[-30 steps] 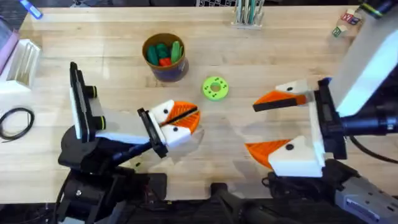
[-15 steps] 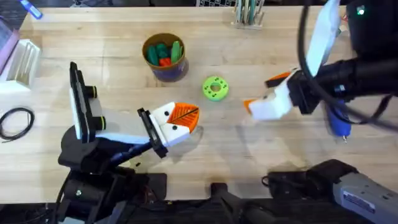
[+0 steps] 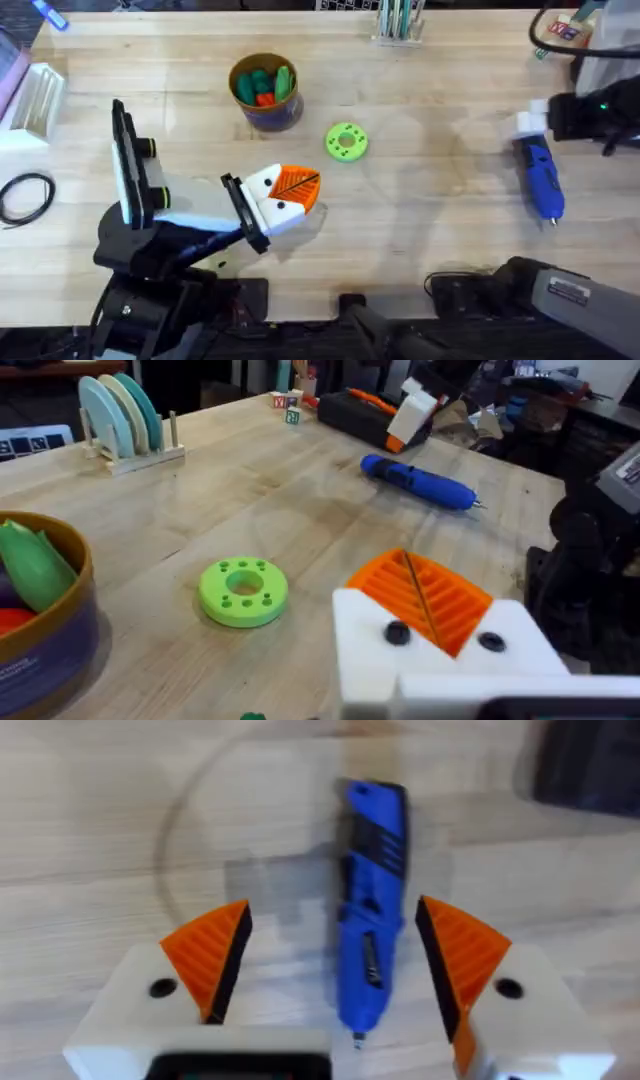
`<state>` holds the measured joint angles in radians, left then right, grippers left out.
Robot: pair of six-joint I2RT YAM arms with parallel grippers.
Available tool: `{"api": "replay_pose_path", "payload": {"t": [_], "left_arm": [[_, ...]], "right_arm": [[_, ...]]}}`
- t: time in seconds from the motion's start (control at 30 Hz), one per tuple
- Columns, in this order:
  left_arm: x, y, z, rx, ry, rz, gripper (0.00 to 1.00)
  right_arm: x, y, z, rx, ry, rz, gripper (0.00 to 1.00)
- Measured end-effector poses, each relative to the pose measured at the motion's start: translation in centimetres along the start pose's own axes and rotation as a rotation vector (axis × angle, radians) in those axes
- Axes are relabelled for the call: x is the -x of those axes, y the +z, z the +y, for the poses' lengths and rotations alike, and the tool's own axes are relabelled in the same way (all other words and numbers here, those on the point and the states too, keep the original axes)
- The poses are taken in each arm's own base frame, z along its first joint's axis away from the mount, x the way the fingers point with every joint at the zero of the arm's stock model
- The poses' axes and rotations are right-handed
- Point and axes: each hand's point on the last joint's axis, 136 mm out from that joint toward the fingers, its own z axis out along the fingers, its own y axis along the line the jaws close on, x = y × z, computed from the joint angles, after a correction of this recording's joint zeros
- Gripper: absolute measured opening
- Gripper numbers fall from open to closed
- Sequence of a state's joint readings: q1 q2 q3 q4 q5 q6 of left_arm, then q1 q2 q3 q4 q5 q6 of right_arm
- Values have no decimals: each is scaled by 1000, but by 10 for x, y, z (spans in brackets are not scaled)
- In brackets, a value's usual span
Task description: Pick up the gripper from the table and insert it into the empty holder that is missing its gripper. Then pick up a screw, insert it into the mounting hole, and use the screwdriver to tighten it. Finally, clean up the table by picking up the vegetable and placing it into the bucket.
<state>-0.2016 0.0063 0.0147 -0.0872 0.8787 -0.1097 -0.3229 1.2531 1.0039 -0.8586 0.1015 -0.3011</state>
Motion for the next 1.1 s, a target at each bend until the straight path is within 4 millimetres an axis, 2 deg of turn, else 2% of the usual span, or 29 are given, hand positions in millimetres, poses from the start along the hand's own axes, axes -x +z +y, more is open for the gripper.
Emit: {"api": "replay_pose_path", "payload": {"t": [0.13,0.27,0.4,0.6,0.77,0.87,0.93,1.1], "left_arm": [[0,0,0,0,0,0,13],[0,0,0,0,0,0,13],[0,0,0,0,0,0,13],[0,0,0,0,0,0,13],[0,0,0,0,0,0,13],[0,0,0,0,0,0,13],[0,0,0,0,0,0,13],[0,0,0,0,0,0,13]], "right_arm": [[-13,14,-30,-43,37,61,991],[-27,30,-45,-41,46,135,991],[-32,48,-47,2,19,173,991],[-20,79,-50,27,-30,156,991],[-25,101,-42,84,-41,192,983],[-22,106,-38,110,-38,186,885],[-23,106,-35,130,-39,187,702],[-22,106,-35,132,-47,184,444]]}}
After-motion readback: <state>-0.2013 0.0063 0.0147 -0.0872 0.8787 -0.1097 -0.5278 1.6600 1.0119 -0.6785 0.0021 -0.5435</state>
